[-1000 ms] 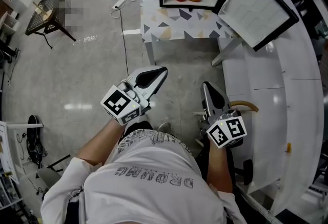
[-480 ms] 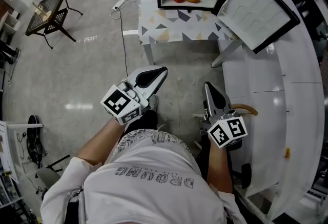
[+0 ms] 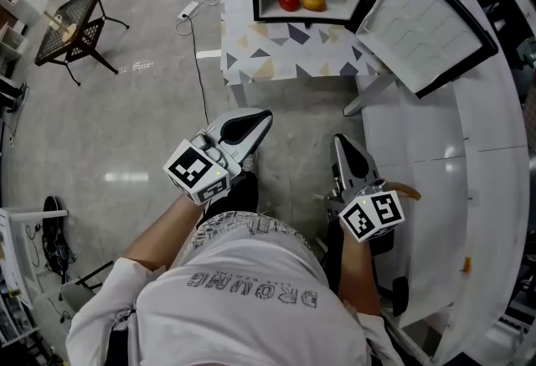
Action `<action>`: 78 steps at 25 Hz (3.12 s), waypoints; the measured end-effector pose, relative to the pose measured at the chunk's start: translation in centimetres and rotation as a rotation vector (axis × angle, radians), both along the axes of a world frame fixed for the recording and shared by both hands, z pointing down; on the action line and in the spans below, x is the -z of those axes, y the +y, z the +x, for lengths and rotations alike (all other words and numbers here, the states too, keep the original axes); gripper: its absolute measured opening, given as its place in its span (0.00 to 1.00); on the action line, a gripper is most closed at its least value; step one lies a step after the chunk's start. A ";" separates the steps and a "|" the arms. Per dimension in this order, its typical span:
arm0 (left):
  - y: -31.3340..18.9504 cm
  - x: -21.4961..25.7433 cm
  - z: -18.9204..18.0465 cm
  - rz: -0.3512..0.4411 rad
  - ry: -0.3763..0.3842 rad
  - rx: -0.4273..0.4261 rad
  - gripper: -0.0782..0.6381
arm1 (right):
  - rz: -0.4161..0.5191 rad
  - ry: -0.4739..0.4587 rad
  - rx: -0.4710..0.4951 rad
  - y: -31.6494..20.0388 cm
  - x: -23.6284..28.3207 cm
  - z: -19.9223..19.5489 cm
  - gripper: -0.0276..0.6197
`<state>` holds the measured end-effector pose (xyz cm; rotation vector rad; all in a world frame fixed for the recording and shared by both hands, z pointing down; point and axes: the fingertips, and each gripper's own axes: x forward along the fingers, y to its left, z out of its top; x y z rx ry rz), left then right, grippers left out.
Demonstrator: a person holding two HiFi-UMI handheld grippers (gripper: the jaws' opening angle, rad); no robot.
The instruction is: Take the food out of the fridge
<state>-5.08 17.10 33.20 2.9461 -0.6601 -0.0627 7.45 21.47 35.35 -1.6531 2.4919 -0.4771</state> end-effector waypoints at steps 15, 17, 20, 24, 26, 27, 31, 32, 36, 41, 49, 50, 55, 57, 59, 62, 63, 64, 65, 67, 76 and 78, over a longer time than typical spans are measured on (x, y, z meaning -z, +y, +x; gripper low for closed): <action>-14.7 -2.1 0.0 -0.050 -0.012 -0.022 0.12 | -0.046 0.007 -0.035 -14.3 -2.0 0.0 0.04; -16.6 -2.1 -0.1 -0.059 -0.016 -0.030 0.12 | -0.055 0.008 -0.042 -16.2 -1.9 -0.2 0.04; -19.5 -2.1 -0.3 -0.064 -0.019 -0.041 0.12 | -0.064 0.010 -0.056 -19.0 -2.0 -0.3 0.04; -23.1 -2.2 -0.7 -0.065 -0.025 -0.053 0.12 | -0.073 0.019 -0.071 -22.7 -1.9 -0.5 0.04; -24.8 -2.5 -0.8 -0.066 -0.031 -0.063 0.12 | -0.076 0.022 -0.081 -24.4 -1.9 -0.6 0.04; -25.6 -2.6 -0.9 -0.068 -0.034 -0.067 0.12 | -0.078 0.022 -0.088 -25.3 -1.9 -0.6 0.04; -28.6 -2.9 -1.1 -0.070 -0.041 -0.080 0.12 | -0.082 0.030 -0.110 -28.2 -2.0 -0.5 0.04; -29.2 -3.0 -1.1 -0.070 -0.042 -0.084 0.12 | -0.082 0.033 -0.114 -28.8 -2.0 -0.5 0.04; -31.1 -3.0 -1.2 -0.068 -0.040 -0.095 0.12 | -0.088 0.042 -0.126 -30.8 -2.3 -0.4 0.04; -32.8 -3.0 -1.2 -0.068 -0.035 -0.095 0.12 | -0.090 0.051 -0.133 -32.7 -2.6 -0.2 0.04; -34.8 -3.5 -0.6 -0.079 -0.052 -0.072 0.12 | -0.089 0.057 -0.112 -35.5 -3.2 0.8 0.04; -35.0 -3.6 -0.3 -0.081 -0.056 -0.068 0.12 | -0.090 0.056 -0.107 -35.9 -3.3 1.0 0.04; -36.0 -3.9 0.7 -0.084 -0.076 -0.022 0.12 | -0.094 0.056 -0.069 -37.8 -4.1 2.5 0.04; -36.6 -4.1 1.4 -0.089 -0.083 0.005 0.12 | -0.098 0.059 -0.047 -38.8 -4.7 3.4 0.04; -37.0 -4.4 2.2 -0.095 -0.092 0.030 0.12 | -0.102 0.064 -0.027 -39.7 -5.3 4.4 0.04; -37.6 -4.8 3.4 -0.101 -0.101 0.067 0.12 | -0.107 0.071 0.001 -41.1 -6.1 5.8 0.04; -37.8 -5.0 3.8 -0.102 -0.103 0.080 0.12 | -0.108 0.073 0.012 -41.5 -6.3 6.3 0.04; -37.9 -5.1 4.2 -0.104 -0.106 0.094 0.12 | -0.110 0.076 0.024 -42.0 -6.6 6.7 0.04; -38.0 -5.3 4.6 -0.107 -0.110 0.106 0.12 | -0.111 0.080 0.036 -42.4 -6.8 7.2 0.05; -38.2 -5.8 5.6 -0.116 -0.115 0.128 0.12 | -0.113 0.090 0.055 -43.3 -7.3 8.3 0.04; -39.8 -7.8 9.2 -0.130 -0.144 0.201 0.12 | -0.139 0.140 0.111 -46.9 -10.7 11.9 0.05; -40.2 -8.4 9.7 -0.132 -0.156 0.213 0.12 | -0.144 0.150 0.121 -47.7 -11.5 12.3 0.05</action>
